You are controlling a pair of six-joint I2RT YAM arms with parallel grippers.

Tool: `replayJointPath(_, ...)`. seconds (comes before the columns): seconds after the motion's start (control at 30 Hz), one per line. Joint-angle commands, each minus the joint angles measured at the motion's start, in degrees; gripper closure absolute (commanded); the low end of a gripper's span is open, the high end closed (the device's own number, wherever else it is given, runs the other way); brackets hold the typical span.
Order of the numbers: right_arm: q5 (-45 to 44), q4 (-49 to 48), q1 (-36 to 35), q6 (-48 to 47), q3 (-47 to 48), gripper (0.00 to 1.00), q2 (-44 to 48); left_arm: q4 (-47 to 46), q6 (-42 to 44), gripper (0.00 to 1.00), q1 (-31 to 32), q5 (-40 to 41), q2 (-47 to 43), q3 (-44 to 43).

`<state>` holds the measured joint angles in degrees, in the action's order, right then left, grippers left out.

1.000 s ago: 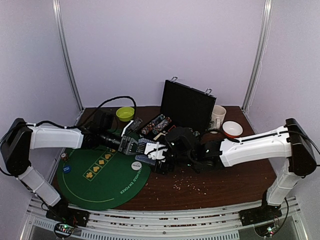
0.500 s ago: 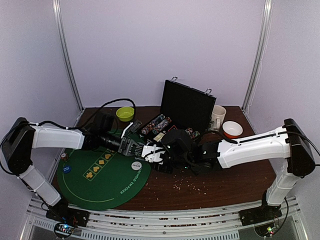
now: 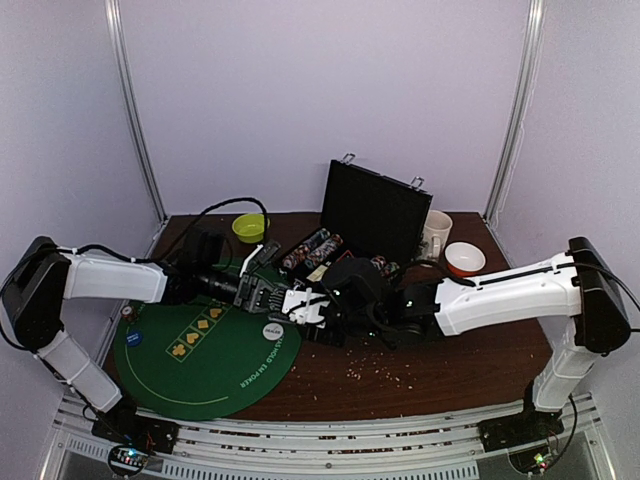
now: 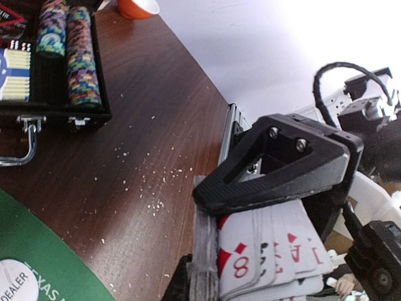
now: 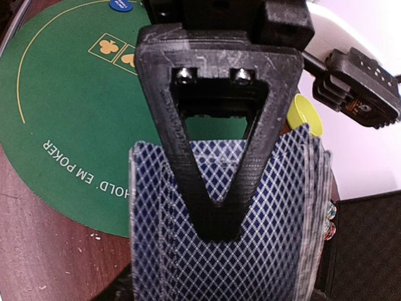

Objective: Distribute texas hold em gaming equipment
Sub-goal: Place the face-down deck piles at the center of the board.

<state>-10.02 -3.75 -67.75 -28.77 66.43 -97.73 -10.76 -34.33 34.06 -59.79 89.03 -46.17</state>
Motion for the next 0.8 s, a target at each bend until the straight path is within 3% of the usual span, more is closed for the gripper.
replayJointPath(0.0, -0.35, 0.05, 0.40, 2.02, -0.41, 0.32, 1.49, -4.59, 1.19, 0.99, 0.67, -4.26, -2.37, 0.02)
replayJointPath(0.1, 3.29, -1.74, 1.41, 5.60, -2.61, 0.09, 4.34, -4.02, 1.75, 1.00, 0.67, -3.69, -2.63, -0.05)
replayJointPath(0.23, 8.99, -3.98, 3.24, 12.52, -6.10, 0.01, 8.46, -4.13, 2.08, 1.00, 0.69, -3.00, -3.14, -0.47)
replayJointPath(0.33, 16.29, -6.40, 4.81, 17.85, -9.65, 0.00, 11.67, -3.40, 2.74, 1.00, 0.72, -2.68, -3.09, -1.35)
replayJointPath(0.5, 26.65, -9.65, 8.95, 29.69, -14.01, 0.00, 17.26, 3.85, 12.42, 1.00, 0.70, 2.08, -3.18, -2.25)
replayJointPath(0.63, 24.78, -10.41, 11.12, 34.37, -16.95, 0.04, 19.75, 6.41, 18.78, 1.00, 2.32, 5.22, -2.07, -1.93)
replayJointPath(0.77, 24.73, -1.86, 11.12, 34.45, -13.12, 0.17, 17.24, 5.92, 18.94, 1.00, 3.76, 3.00, 2.44, -2.69)
